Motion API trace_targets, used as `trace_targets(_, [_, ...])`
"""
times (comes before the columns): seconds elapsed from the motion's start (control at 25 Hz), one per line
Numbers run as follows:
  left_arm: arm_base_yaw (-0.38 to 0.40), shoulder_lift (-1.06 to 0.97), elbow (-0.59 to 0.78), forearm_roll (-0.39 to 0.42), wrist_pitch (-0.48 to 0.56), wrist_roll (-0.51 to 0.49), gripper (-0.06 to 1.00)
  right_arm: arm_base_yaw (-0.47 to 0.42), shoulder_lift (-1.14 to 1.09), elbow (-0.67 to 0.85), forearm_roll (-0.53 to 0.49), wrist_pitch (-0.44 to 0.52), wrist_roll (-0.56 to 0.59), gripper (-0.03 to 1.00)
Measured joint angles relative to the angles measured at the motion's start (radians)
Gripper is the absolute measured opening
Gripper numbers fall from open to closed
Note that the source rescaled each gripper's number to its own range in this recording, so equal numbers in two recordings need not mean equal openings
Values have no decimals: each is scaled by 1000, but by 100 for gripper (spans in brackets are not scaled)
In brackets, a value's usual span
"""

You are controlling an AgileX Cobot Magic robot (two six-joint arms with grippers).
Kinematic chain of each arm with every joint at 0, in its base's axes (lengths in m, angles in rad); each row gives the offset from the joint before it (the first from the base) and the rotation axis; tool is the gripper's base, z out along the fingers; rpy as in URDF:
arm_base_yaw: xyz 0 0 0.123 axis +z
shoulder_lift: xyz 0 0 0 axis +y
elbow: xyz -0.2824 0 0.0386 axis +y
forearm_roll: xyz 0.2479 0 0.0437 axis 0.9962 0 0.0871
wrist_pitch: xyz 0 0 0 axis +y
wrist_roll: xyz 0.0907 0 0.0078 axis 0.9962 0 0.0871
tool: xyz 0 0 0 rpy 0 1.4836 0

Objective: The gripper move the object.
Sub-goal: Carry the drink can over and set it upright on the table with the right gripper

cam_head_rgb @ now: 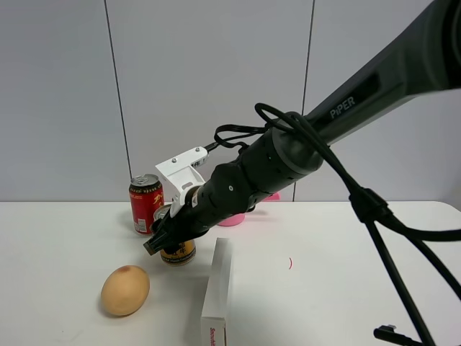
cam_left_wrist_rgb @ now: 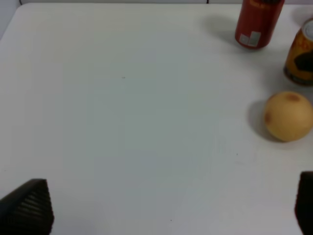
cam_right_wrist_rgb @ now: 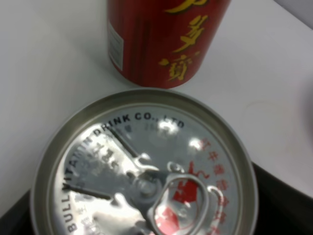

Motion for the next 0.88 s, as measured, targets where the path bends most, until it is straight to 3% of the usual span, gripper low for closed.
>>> trace_targets(0.4, [0,0,0,0,0,0,100,0,0,0,0,1,0,3])
trace_targets(0.52, [0,0,0,0,0,0,100,0,0,-5,0,10,0,65])
trace_targets(0.56, [0,0,0,0,0,0,100,0,0,-5,0,22,0,79])
trace_targets(0.68, [0,0,0,0,0,0,100,0,0,-5,0,42,0,95])
trace_targets(0.88, [0,0,0,0,0,0,100,0,-1,-5,0,57,-5,99])
